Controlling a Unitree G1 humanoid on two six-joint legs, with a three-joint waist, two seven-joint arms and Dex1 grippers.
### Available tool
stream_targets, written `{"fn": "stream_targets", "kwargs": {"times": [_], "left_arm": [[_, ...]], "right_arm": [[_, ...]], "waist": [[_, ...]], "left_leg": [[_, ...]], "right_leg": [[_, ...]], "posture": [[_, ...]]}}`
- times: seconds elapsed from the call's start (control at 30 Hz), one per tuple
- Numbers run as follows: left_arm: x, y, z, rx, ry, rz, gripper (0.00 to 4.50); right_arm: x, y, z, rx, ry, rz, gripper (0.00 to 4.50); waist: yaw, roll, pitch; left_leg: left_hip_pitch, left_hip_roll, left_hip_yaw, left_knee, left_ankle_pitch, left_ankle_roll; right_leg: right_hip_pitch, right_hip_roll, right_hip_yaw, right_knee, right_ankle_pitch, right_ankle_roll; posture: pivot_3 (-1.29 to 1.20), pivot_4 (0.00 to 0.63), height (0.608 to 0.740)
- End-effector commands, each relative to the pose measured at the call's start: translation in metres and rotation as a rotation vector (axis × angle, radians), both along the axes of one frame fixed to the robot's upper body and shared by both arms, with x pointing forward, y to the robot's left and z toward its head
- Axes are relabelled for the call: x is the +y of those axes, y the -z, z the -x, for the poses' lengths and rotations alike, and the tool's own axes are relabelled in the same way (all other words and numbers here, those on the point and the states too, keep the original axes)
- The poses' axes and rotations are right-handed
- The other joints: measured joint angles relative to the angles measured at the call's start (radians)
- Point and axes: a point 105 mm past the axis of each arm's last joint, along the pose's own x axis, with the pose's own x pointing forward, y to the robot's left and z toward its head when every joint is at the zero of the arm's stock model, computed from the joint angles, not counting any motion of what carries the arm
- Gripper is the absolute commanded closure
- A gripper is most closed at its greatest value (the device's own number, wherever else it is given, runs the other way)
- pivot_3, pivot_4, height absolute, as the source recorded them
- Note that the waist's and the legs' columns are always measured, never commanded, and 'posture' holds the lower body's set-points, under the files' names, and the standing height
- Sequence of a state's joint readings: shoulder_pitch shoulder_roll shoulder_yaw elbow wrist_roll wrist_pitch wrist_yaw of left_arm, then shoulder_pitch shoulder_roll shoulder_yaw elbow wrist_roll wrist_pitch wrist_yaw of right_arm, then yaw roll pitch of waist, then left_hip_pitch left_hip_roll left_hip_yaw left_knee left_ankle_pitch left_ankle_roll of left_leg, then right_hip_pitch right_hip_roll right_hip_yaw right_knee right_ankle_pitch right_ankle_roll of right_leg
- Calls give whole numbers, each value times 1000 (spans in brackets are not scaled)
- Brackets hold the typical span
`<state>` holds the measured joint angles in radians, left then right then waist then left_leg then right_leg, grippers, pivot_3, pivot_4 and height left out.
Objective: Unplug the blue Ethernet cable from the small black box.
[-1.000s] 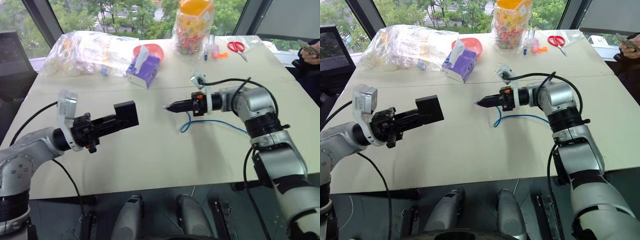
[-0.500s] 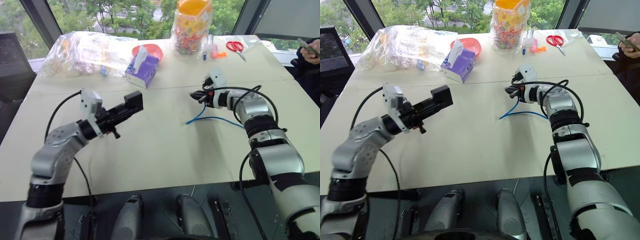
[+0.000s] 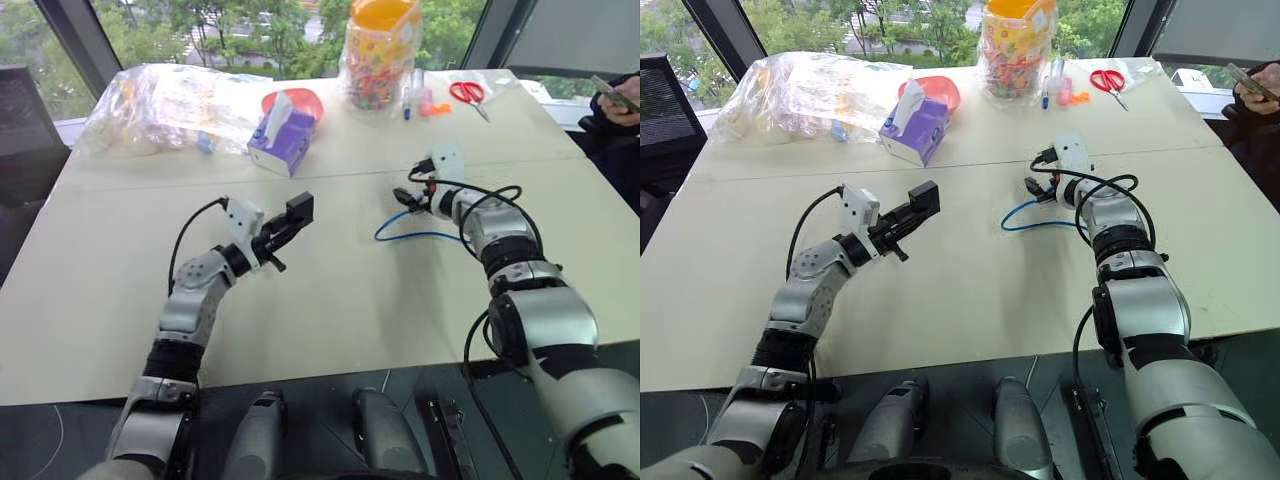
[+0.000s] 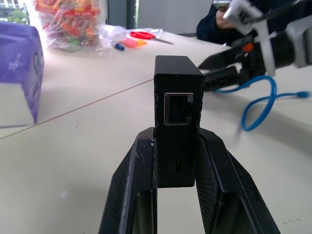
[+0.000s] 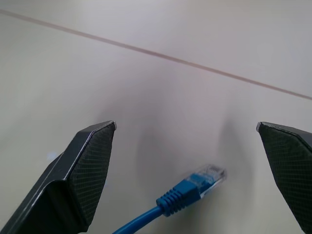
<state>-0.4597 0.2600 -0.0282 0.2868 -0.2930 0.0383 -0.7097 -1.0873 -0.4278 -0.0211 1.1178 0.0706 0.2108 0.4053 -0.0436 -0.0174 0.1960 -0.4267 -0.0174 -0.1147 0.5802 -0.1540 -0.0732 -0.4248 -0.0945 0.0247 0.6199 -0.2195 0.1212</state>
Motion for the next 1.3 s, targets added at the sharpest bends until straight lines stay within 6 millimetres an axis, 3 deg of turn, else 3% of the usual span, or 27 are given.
{"fn": "stream_targets", "kwargs": {"times": [0.03, 0.13, 0.27, 0.63, 0.7, 0.97, 1.1, 1.3], "left_arm": [[-3, 0, -7, -53, -21, -20, 4025], [-1, 6, -14, -56, -70, -20, 4025], [1, 18, -22, -31, -127, -5, 4025], [11, 51, -22, 53, -162, -7, 4025], [15, 52, -21, 71, -168, 6, 2987], [35, 48, -10, 80, -186, -6, 55], [51, 33, 0, 73, -201, -12, 55], [72, -11, 25, 40, -197, 6, 55]], "right_arm": [[-5, -59, -9, -179, 46, -126, 28], [4, -88, -6, -225, -10, -348, 28], [25, -107, 4, -252, -111, -441, 28], [59, -91, 36, -179, -257, -406, 28], [61, -84, 43, -158, -276, -387, 0], [54, -59, 67, -87, -358, -233, 0], [46, -53, 84, -46, -433, -173, 0], [26, -47, 111, 51, -550, -95, 0]], "waist": [[0, 0, 0], [-1, 0, 0], [-1, 0, 0], [0, 4, -3], [-2, 4, -3], [-4, 5, -3], [-6, 5, -3], [2, 4, -2]], "left_leg": [[0, 0, 0, 0, 0, 0], [0, 0, 0, 0, 0, 0], [0, 0, 0, 0, 0, 0], [2, 0, 0, 3, 0, 0], [3, 0, 0, 4, 0, 0], [4, 0, 0, 4, 0, 0], [4, 0, 0, 3, 0, 0], [2, 1, -1, 4, 0, 0]], "right_leg": [[0, 0, 0, 0, 0, 0], [0, 0, 0, 0, 0, 0], [0, 0, 0, 1, 1, 1], [0, 0, 0, 6, 1, 3], [0, 0, 0, 9, 1, 3], [0, 0, 0, 10, 0, 3], [0, 0, 0, 10, 0, 2], [0, 0, 0, 9, -2, -1]], "posture": [[0, 150, 728], [0, 150, 728], [0, 150, 728], [0, 150, 728], [0, 150, 728], [0, 150, 728], [0, 150, 728], [0, 150, 728]]}}
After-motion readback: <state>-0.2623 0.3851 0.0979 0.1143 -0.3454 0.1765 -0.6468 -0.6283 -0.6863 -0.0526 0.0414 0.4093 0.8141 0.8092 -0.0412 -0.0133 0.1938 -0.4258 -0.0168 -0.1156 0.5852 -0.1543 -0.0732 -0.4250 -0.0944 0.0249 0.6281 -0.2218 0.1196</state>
